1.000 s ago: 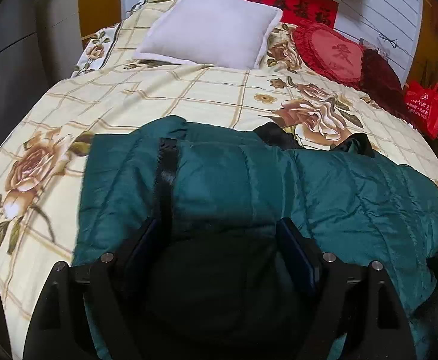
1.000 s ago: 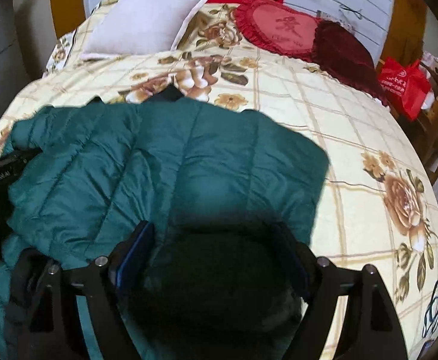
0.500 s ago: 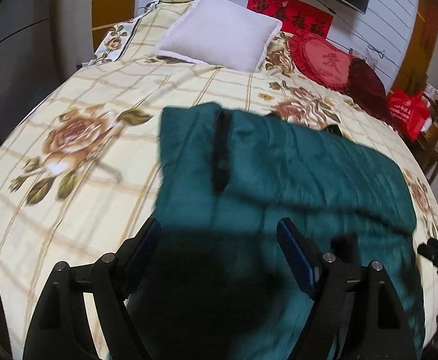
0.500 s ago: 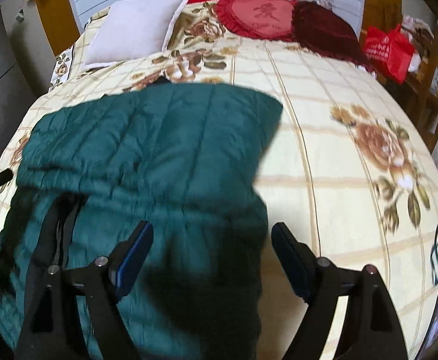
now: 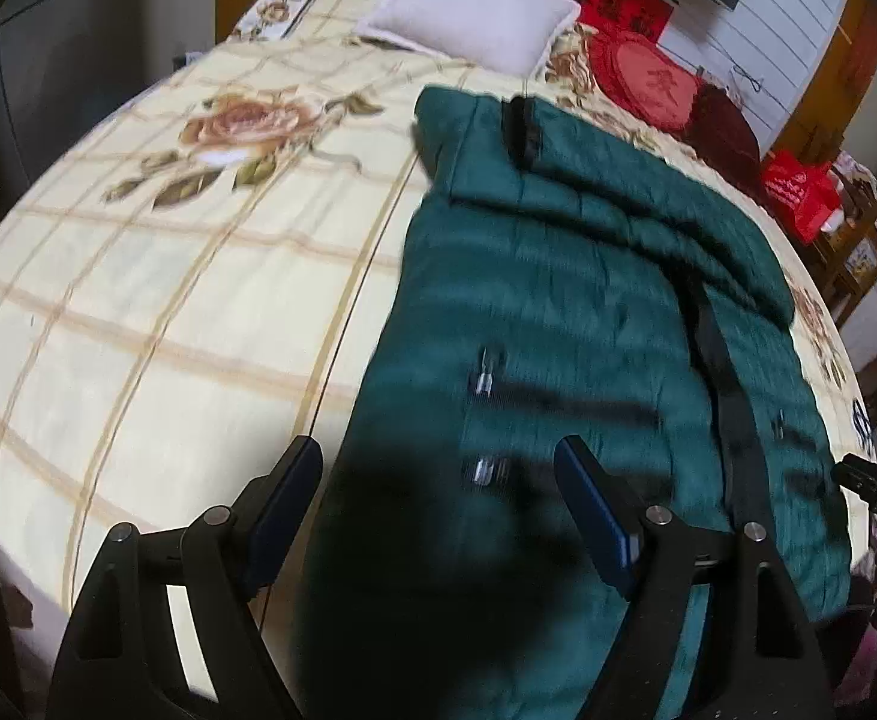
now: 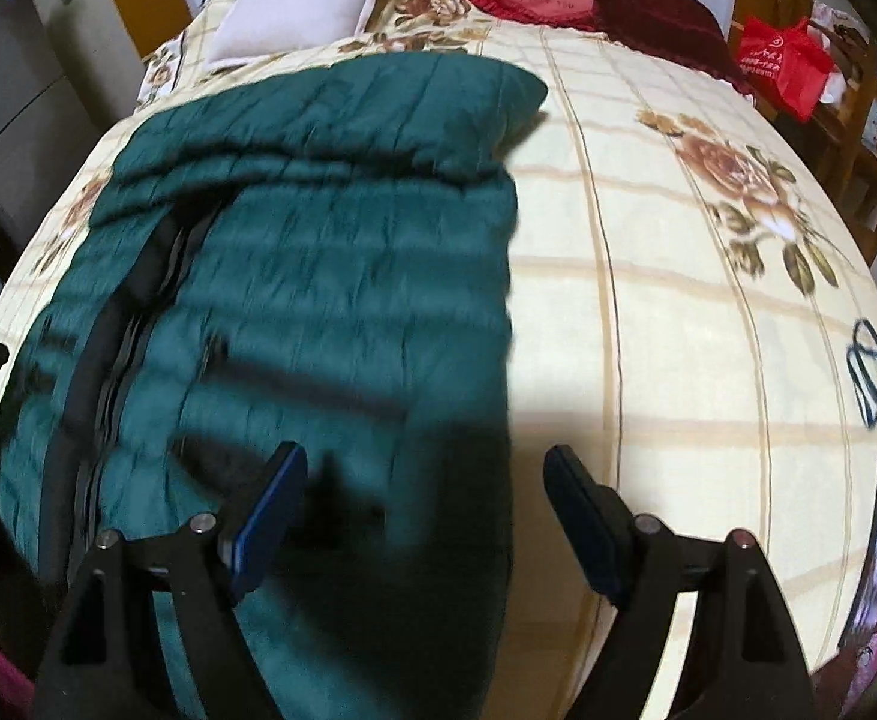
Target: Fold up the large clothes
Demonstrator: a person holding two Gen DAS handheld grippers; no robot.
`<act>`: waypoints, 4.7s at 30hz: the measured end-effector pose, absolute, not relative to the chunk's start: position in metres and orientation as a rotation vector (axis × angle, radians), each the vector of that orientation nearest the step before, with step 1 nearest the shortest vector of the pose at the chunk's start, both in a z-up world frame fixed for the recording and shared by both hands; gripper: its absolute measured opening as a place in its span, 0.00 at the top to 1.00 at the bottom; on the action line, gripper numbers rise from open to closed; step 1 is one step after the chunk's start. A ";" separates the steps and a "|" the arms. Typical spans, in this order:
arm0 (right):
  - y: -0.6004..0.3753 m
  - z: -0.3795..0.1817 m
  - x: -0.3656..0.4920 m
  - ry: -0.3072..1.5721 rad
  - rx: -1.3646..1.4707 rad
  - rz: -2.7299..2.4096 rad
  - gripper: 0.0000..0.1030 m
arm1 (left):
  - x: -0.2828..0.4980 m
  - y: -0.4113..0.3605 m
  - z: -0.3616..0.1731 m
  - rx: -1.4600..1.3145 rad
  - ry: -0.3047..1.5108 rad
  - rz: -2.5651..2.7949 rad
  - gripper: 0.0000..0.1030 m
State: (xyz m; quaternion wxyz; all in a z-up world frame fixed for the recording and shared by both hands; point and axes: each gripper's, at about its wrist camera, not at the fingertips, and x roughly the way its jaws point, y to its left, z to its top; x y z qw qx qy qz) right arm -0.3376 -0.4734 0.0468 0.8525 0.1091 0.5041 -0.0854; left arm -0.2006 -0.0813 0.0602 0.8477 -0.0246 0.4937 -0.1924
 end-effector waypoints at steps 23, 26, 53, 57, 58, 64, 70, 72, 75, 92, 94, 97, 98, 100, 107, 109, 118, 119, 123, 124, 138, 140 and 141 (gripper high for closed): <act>-0.472 0.014 -0.405 1.077 0.453 0.004 0.12 | -0.249 -0.040 0.021 -0.181 1.172 -0.432 0.39; -0.465 0.013 -0.403 1.070 0.471 0.054 0.12 | -0.253 -0.047 0.021 -0.163 1.167 -0.448 0.39; -0.444 0.013 -0.403 1.055 0.342 0.106 0.30 | -0.256 -0.056 0.020 -0.103 1.116 -0.425 0.38; -0.442 0.014 -0.401 1.051 0.330 0.112 0.46 | -0.255 -0.057 0.020 -0.093 1.130 -0.423 0.38; -0.443 0.015 -0.401 1.049 0.329 0.114 0.49 | -0.255 -0.057 0.020 -0.094 1.131 -0.419 0.38; -0.443 0.020 -0.402 1.035 0.315 0.129 0.58 | -0.257 -0.058 0.020 -0.089 1.120 -0.409 0.44; -0.440 0.027 -0.400 1.029 0.296 0.136 0.62 | -0.260 -0.057 0.024 -0.079 1.106 -0.434 0.76; -0.440 0.031 -0.400 1.024 0.293 0.141 0.66 | -0.262 -0.060 0.028 -0.051 1.082 -0.436 0.88; -0.439 0.044 -0.397 1.006 0.271 0.157 0.71 | -0.263 -0.061 0.039 -0.012 1.044 -0.445 1.00; -0.479 0.142 -0.348 0.754 0.285 0.091 0.75 | -0.202 -0.065 0.142 -0.190 0.831 -0.505 1.00; -0.486 0.150 -0.335 0.733 0.307 0.073 0.75 | -0.189 -0.072 0.151 -0.191 0.810 -0.497 1.00; -0.497 0.156 -0.316 0.712 0.323 0.049 0.75 | -0.172 -0.080 0.159 -0.193 0.793 -0.482 1.00; -0.500 0.158 -0.308 0.708 0.327 0.040 0.75 | -0.164 -0.085 0.161 -0.192 0.785 -0.473 1.00; -0.505 0.159 -0.297 0.707 0.332 0.027 0.75 | -0.154 -0.091 0.163 -0.194 0.780 -0.464 1.00; -0.520 0.155 -0.259 0.713 0.333 -0.042 0.75 | -0.121 -0.117 0.164 -0.140 0.739 -0.416 1.00; -0.525 0.155 -0.252 0.710 0.339 -0.064 0.75 | -0.114 -0.121 0.163 -0.138 0.736 -0.404 1.00; -0.539 0.151 -0.205 0.690 0.328 -0.148 0.75 | -0.066 -0.139 0.156 -0.142 0.737 -0.334 1.00; -0.542 0.150 -0.198 0.691 0.327 -0.155 0.75 | -0.062 -0.141 0.155 -0.142 0.738 -0.328 1.00; -0.552 0.145 -0.176 0.711 0.347 -0.174 0.75 | -0.037 -0.150 0.147 -0.143 0.762 -0.305 1.00; -0.555 0.142 -0.169 0.718 0.352 -0.181 0.75 | -0.032 -0.151 0.144 -0.149 0.769 -0.300 1.00; -0.585 0.087 -0.100 0.813 0.446 -0.259 0.75 | 0.033 -0.181 0.099 -0.143 0.864 -0.272 1.00; -0.587 0.077 -0.092 0.831 0.455 -0.271 0.75 | 0.037 -0.177 0.095 -0.190 0.868 -0.295 1.00; -0.588 0.075 -0.090 0.835 0.461 -0.273 0.75 | 0.040 -0.176 0.094 -0.209 0.875 -0.306 1.00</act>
